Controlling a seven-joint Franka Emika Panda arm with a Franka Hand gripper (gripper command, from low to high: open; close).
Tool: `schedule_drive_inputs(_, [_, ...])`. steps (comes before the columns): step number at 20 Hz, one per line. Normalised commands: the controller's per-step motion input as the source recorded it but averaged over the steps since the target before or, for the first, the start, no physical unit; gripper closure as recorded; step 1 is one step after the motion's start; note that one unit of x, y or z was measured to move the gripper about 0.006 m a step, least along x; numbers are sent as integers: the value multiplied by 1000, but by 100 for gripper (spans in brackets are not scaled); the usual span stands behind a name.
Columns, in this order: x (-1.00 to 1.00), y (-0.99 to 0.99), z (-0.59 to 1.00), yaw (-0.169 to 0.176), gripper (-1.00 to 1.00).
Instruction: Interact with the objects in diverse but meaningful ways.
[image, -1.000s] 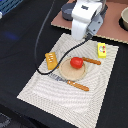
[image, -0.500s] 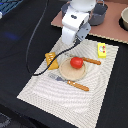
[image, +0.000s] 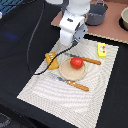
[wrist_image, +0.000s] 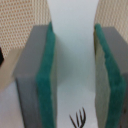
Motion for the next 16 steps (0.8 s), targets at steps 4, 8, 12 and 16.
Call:
schedule_drive_inputs(4, [-228, 244, -78, 21, -100])
schedule_drive_inputs(8, [-176, 239, 9, 22, -100])
schedule_drive_inputs(12, [-48, 181, 366, -14, -100])
schedule_drive_inputs(16, [209, 212, 524, -200, -100])
